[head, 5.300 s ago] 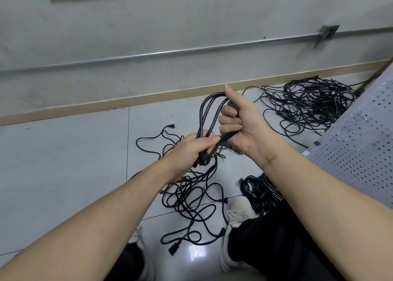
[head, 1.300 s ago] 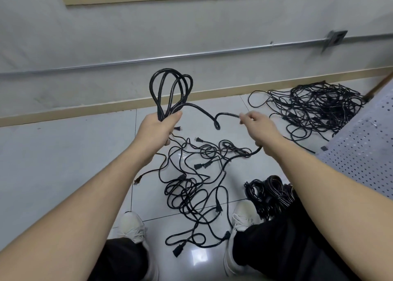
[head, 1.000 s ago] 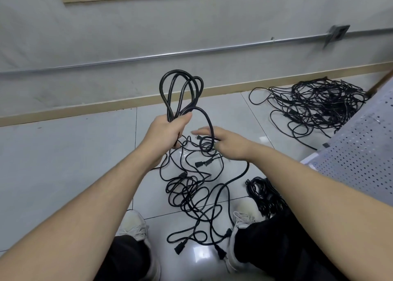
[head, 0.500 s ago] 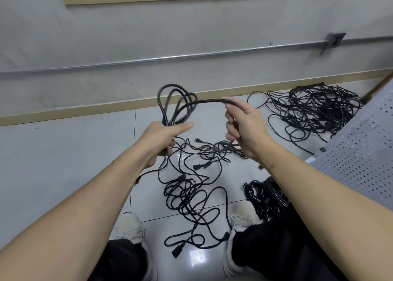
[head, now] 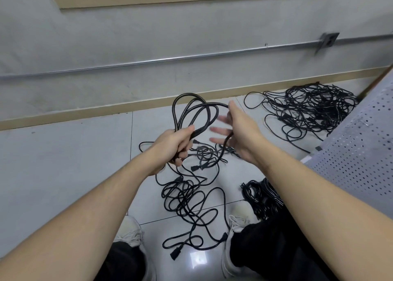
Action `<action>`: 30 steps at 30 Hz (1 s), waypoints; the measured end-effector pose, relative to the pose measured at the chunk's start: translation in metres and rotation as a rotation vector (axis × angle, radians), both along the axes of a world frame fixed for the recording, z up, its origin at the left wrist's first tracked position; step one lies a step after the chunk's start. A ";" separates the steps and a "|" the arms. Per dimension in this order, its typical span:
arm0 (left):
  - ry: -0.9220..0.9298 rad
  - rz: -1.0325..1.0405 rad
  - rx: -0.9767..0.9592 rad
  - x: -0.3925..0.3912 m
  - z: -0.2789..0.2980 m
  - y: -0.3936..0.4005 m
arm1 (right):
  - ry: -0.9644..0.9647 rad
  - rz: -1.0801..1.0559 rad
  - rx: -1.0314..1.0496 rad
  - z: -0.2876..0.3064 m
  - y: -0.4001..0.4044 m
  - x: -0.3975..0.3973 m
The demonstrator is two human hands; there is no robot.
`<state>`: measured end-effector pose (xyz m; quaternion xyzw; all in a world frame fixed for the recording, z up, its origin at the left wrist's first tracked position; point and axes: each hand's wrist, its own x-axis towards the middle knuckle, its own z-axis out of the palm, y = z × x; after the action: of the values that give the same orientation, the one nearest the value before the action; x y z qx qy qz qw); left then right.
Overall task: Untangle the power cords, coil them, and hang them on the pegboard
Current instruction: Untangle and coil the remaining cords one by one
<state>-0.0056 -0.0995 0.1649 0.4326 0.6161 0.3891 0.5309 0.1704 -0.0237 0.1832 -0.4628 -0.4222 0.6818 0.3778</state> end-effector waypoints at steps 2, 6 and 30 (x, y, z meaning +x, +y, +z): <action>-0.034 -0.034 -0.001 0.000 0.001 -0.001 | -0.019 0.064 -0.041 0.003 -0.006 -0.002; -0.088 -0.048 -0.013 0.002 0.002 -0.003 | -0.034 0.113 -0.007 0.002 -0.010 -0.006; -0.027 -0.051 0.242 0.038 -0.001 -0.005 | 0.288 -0.036 -0.100 0.018 -0.003 -0.004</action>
<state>0.0323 -0.1042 0.1636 0.5037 0.5463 0.4527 0.4928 0.1666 -0.0269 0.2013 -0.3858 -0.3208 0.7546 0.4229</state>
